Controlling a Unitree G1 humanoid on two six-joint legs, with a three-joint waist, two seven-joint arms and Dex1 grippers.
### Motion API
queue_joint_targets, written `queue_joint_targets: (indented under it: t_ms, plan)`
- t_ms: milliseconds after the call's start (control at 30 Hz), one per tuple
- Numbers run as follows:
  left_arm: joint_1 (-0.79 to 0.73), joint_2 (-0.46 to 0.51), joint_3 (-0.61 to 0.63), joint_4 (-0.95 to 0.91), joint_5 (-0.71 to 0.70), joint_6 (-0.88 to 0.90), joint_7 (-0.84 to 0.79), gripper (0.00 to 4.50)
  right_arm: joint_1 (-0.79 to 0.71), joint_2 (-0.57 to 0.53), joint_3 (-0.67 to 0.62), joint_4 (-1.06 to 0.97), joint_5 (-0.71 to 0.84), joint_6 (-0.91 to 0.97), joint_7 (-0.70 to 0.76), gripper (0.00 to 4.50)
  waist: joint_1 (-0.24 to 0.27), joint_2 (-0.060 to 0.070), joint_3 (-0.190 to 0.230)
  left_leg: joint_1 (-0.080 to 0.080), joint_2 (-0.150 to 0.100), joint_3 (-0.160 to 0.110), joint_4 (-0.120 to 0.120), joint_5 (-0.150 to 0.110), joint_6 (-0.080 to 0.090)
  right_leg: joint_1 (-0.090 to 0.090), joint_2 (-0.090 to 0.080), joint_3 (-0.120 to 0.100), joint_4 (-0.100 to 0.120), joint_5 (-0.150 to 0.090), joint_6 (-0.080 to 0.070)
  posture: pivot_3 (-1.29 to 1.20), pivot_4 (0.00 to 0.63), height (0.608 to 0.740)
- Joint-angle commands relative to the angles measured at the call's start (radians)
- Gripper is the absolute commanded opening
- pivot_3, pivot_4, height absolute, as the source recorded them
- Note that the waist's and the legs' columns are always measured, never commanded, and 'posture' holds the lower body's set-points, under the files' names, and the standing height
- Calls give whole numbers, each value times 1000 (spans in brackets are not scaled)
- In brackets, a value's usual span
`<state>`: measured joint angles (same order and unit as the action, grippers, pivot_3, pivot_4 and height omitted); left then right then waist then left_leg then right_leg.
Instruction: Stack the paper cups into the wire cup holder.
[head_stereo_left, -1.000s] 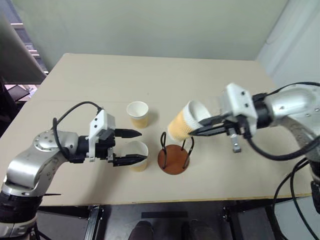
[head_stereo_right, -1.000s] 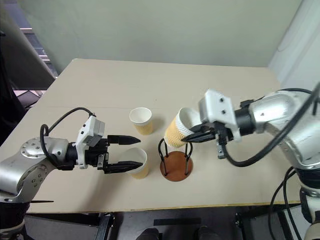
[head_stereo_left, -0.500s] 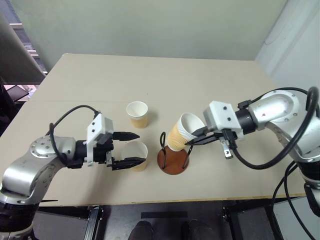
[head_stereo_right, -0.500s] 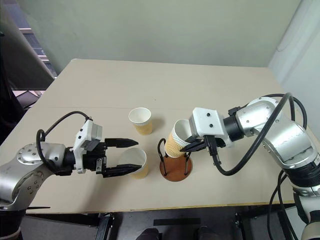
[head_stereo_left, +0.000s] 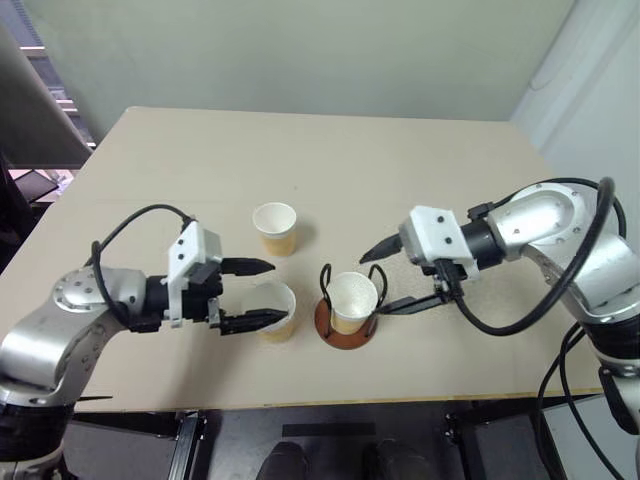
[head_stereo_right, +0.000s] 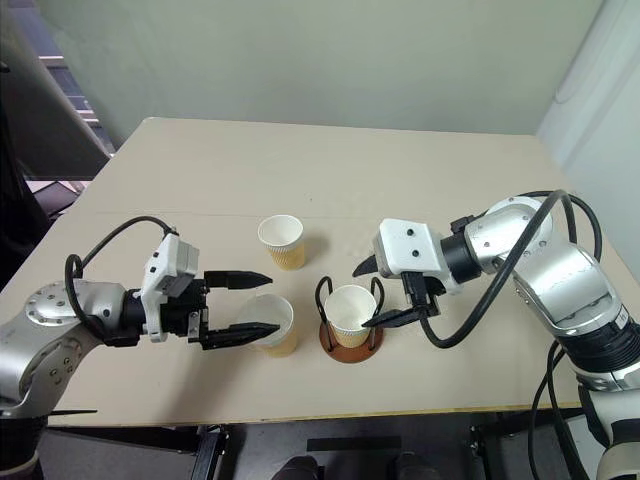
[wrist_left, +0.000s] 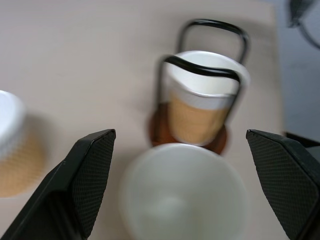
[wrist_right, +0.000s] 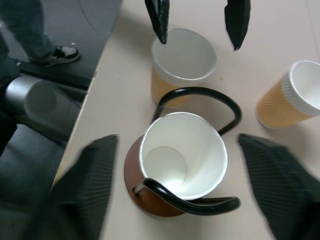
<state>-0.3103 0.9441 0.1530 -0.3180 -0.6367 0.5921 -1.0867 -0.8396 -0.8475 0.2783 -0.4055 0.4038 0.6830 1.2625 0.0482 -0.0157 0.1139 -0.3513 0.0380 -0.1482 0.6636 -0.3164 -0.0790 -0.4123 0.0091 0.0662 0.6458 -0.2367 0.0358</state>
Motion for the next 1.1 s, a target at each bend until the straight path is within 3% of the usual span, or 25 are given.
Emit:
queue_joint_targets:
  t_ms: [33,200,300,600,800,933,1100]
  plan:
    - [-128,-9,-28,104,92,-81,23,4500,104,-51,-258,20,115,82,-45,4472,9,0,0,0,0,0,0,0,0,0,0,0,0,0,0,0,150,740]
    - [-357,-17,-186,388,301,-245,-50,4500,425,-65,-754,-45,374,138,-24,4472,32,-2,0,-1,-3,-1,1,0,-1,1,-4,1,-1,-1,-1,0,150,740]
    - [-500,-55,-261,570,386,-355,-125,4500,494,-72,-912,-106,501,192,-95,4472,30,-1,0,-1,-4,2,0,0,-1,1,-3,2,-1,-1,-1,0,150,740]
    - [-727,-152,-409,935,548,-621,-359,4500,662,-100,-1002,-226,568,185,-225,4472,10,-2,1,0,-3,3,2,-1,2,2,3,6,-3,1,4,0,150,740]
    - [-785,-218,-434,1078,624,-719,-366,4500,745,-114,-1056,-257,593,174,-265,4472,11,-2,1,-1,-5,3,4,-4,6,2,3,13,-4,-1,13,0,150,740]
    - [-817,-268,-431,1166,666,-777,-333,3592,805,-137,-1046,-280,548,152,-284,4495,12,-2,1,-5,-7,3,8,-5,9,2,3,14,-6,0,17,0,150,740]
    - [-843,-294,-422,1228,694,-825,-320,1748,829,-145,-1045,-294,558,141,-309,4495,11,-2,1,-7,-7,7,13,-7,13,2,3,16,-8,0,21,0,150,740]
